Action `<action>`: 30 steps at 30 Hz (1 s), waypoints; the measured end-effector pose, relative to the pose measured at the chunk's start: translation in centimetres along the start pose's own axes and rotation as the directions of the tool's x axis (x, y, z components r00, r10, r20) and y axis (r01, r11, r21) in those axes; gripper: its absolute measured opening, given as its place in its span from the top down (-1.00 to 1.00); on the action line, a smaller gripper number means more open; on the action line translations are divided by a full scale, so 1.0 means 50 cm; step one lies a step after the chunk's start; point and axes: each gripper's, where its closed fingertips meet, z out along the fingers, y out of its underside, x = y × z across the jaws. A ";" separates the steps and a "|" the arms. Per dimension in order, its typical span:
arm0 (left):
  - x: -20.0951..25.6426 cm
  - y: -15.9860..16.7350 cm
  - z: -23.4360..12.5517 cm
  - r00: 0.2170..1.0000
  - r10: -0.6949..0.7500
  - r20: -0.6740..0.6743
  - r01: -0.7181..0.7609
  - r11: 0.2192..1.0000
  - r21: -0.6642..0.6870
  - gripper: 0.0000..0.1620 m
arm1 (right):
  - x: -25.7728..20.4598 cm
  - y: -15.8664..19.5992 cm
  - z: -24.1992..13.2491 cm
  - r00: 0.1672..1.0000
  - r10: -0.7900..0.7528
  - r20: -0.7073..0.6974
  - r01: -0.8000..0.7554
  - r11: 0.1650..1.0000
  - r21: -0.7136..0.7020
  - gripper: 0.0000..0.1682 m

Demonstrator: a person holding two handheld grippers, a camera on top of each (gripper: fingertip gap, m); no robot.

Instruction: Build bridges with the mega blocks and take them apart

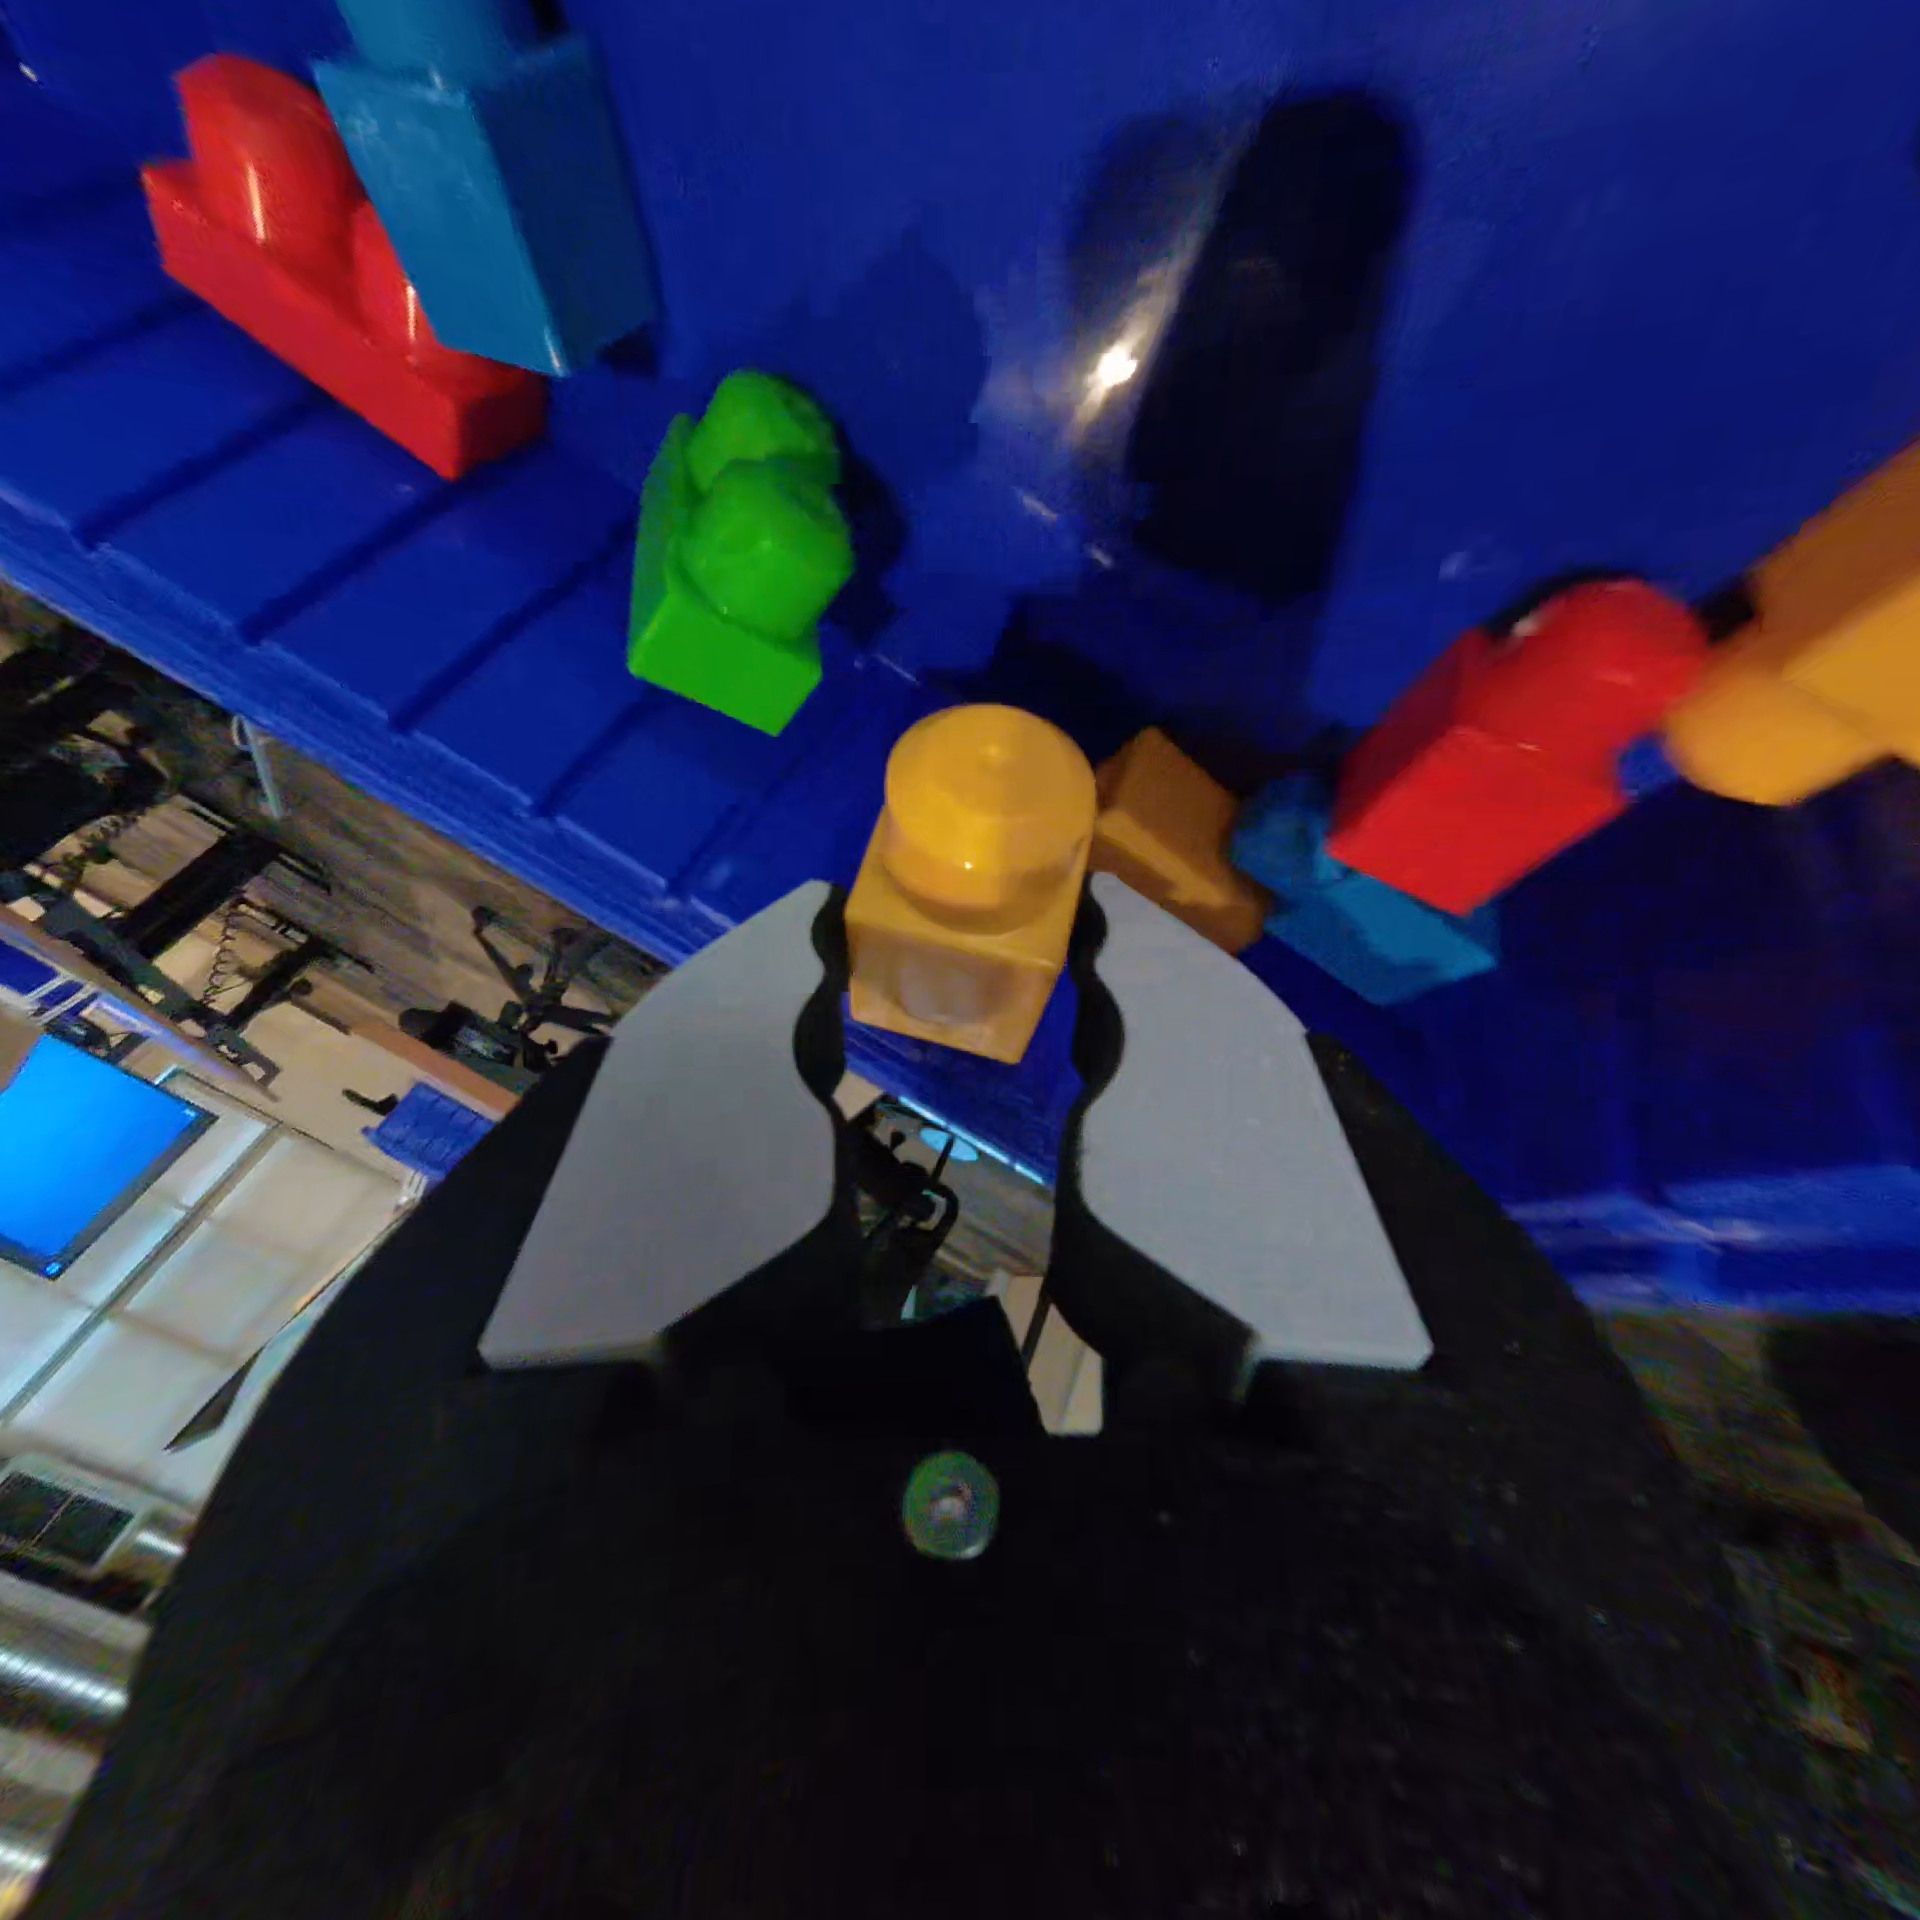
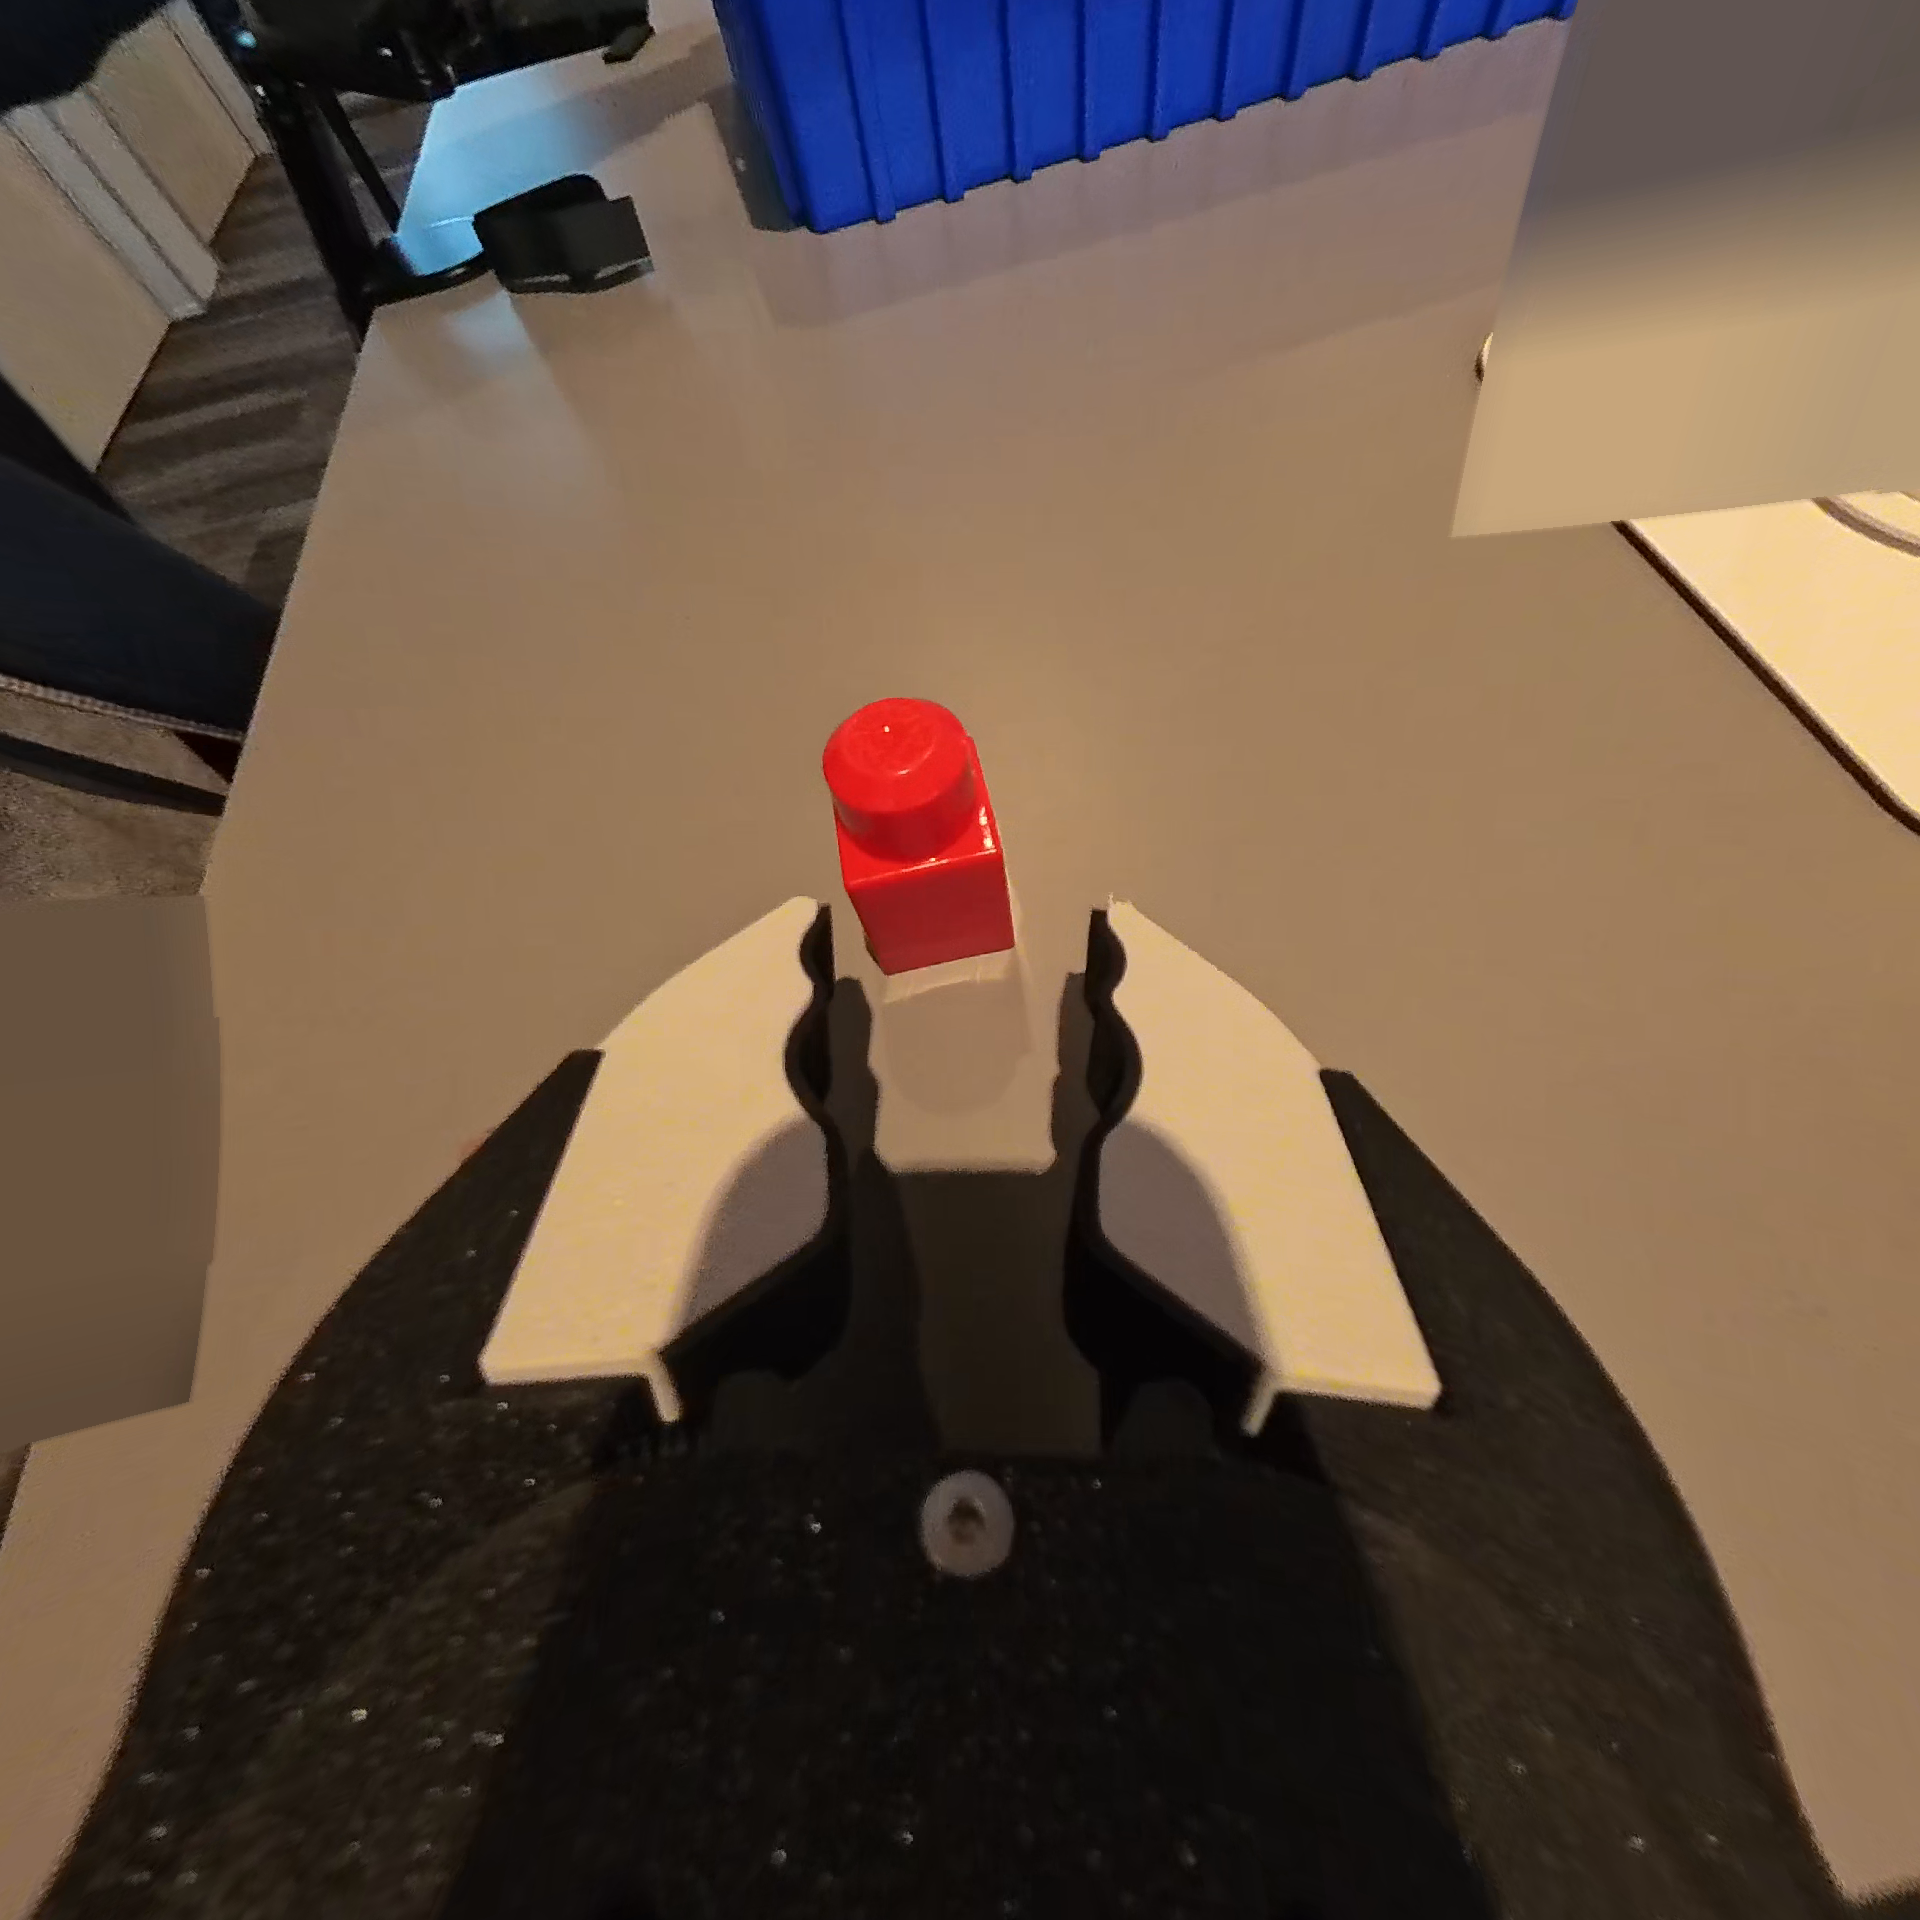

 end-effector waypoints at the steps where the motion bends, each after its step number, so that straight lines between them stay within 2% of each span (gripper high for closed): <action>1: 0.012 -0.002 -0.022 1.000 0.000 0.001 0.000 1.000 0.006 0.49 | 0.000 0.001 0.001 1.000 -0.004 -0.002 0.004 1.000 -0.007 0.43; 2: 0.024 -0.018 -0.049 1.000 -0.003 0.004 0.002 0.999 0.055 0.49 | 0.001 0.001 0.002 1.000 -0.010 -0.010 0.010 1.000 -0.011 0.43; 3: 0.040 -0.053 -0.085 1.000 -0.020 -0.004 0.020 0.986 0.163 0.49 | 0.003 0.000 0.002 1.000 -0.019 -0.025 0.018 1.000 -0.008 0.42; 4: 0.060 -0.106 -0.135 0.999 -0.041 -0.021 0.045 0.948 0.316 0.50 | 0.005 -0.003 0.001 0.999 -0.030 -0.044 0.030 1.000 0.001 0.41; 5: 0.085 -0.167 -0.201 0.998 -0.050 -0.042 0.064 0.871 0.487 0.49 | 0.007 -0.008 -0.001 0.997 -0.042 -0.062 0.043 0.999 0.016 0.41; 6: 0.117 -0.232 -0.280 0.997 -0.043 -0.067 0.077 0.751 0.656 0.49 | 0.008 -0.015 -0.003 0.996 -0.053 -0.078 0.056 0.998 0.034 0.41; 8: 0.207 -0.347 -0.451 0.990 0.025 -0.140 0.116 0.423 0.899 0.50 | 0.009 -0.034 -0.010 0.992 -0.076 -0.105 0.085 0.993 0.081 0.40; 10: 0.316 -0.433 -0.574 0.967 0.152 -0.207 0.186 0.142 0.972 0.50 | 0.009 -0.058 -0.021 0.987 -0.093 -0.129 0.111 0.985 0.136 0.39; 11: 0.373 -0.475 -0.608 0.953 0.218 -0.210 0.205 0.045 0.978 0.50 | 0.007 -0.068 -0.028 0.986 -0.097 -0.137 0.119 0.979 0.165 0.39; 12: 0.429 -0.518 -0.621 0.937 0.277 -0.214 0.225 -0.009 0.974 0.50 | 0.005 -0.077 -0.035 0.986 -0.099 -0.137 0.125 0.973 0.192 0.39; 14: 0.533 -0.604 -0.595 0.903 0.370 -0.219 0.236 0.000 0.972 0.50 | 0.005 -0.085 -0.046 0.986 -0.093 -0.135 0.122 0.966 0.229 0.39; 17: 0.630 -0.686 -0.505 0.880 0.421 -0.221 0.178 0.138 0.974 0.50 | 0.014 -0.073 -0.049 0.992 -0.056 -0.115 0.082 0.969 0.231 0.40; 22: 0.679 -0.717 -0.461 0.861 0.451 -0.236 0.151 0.218 0.964 0.49 | 0.020 -0.041 -0.032 0.992 -0.067 -0.103 0.082 0.986 0.142 0.39; 25: 0.687 -0.717 -0.460 0.859 0.460 -0.226 0.136 0.220 0.966 0.49 | 0.018 -0.032 -0.023 0.989 -0.096 -0.116 0.108 0.989 0.101 0.40; 28: 0.690 -0.719 -0.443 0.867 0.440 -0.232 0.116 0.274 0.955 0.51 | 0.014 -0.022 -0.011 0.988 -0.103 -0.111 0.111 0.992 0.065 0.40; 30: 0.696 -0.717 -0.420 0.873 0.438 -0.214 0.061 0.337 0.940 0.51 | 0.012 -0.012 -0.002 0.987 -0.117 -0.110 0.121 0.992 0.027 0.41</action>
